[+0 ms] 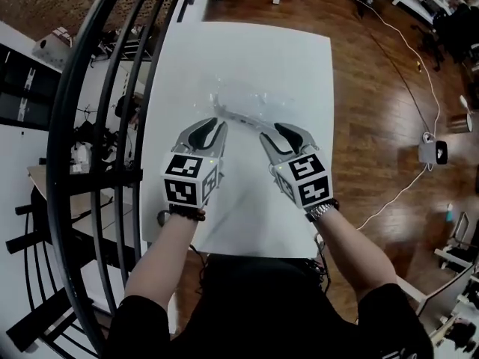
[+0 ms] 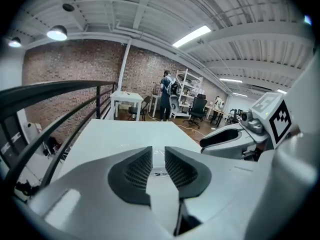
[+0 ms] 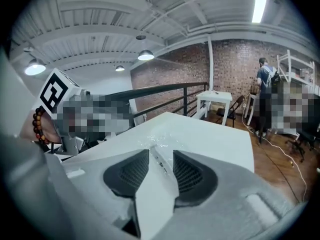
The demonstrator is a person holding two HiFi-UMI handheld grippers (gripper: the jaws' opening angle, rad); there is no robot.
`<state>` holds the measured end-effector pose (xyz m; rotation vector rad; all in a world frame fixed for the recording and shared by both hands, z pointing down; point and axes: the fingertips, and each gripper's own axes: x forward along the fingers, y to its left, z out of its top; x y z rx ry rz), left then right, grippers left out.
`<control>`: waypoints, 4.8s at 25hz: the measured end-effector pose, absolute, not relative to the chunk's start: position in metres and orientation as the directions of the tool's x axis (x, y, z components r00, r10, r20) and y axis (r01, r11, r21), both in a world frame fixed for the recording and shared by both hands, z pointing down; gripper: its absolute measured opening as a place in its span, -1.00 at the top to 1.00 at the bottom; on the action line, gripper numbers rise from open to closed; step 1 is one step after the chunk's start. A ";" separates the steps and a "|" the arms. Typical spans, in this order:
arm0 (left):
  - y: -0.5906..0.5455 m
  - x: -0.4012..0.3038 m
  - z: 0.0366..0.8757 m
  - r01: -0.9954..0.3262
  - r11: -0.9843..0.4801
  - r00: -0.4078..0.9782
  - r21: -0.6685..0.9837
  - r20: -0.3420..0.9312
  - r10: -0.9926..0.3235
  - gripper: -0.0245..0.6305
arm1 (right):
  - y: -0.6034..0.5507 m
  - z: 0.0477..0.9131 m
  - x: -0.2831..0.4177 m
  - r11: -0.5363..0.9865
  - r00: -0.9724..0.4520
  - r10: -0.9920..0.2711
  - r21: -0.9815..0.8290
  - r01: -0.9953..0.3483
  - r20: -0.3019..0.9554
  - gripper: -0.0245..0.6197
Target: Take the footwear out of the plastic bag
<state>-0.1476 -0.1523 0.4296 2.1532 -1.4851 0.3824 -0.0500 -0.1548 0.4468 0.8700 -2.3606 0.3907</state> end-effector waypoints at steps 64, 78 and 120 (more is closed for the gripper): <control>-0.138 -0.155 0.565 -0.615 -0.062 0.762 0.786 0.572 -0.304 0.22 | -0.136 0.544 -0.065 0.900 -0.606 -0.276 -0.022 -0.436 0.746 0.56; -0.139 -0.168 0.537 -0.510 -0.159 0.824 0.845 0.427 -0.373 0.63 | -0.131 0.535 -0.069 0.910 -0.645 -0.259 -0.043 -0.412 0.719 0.56; -0.125 -0.187 0.542 -0.472 -0.152 0.845 0.869 0.396 -0.360 0.70 | -0.202 0.542 0.050 0.646 -0.518 -0.398 -0.169 -0.744 0.757 0.47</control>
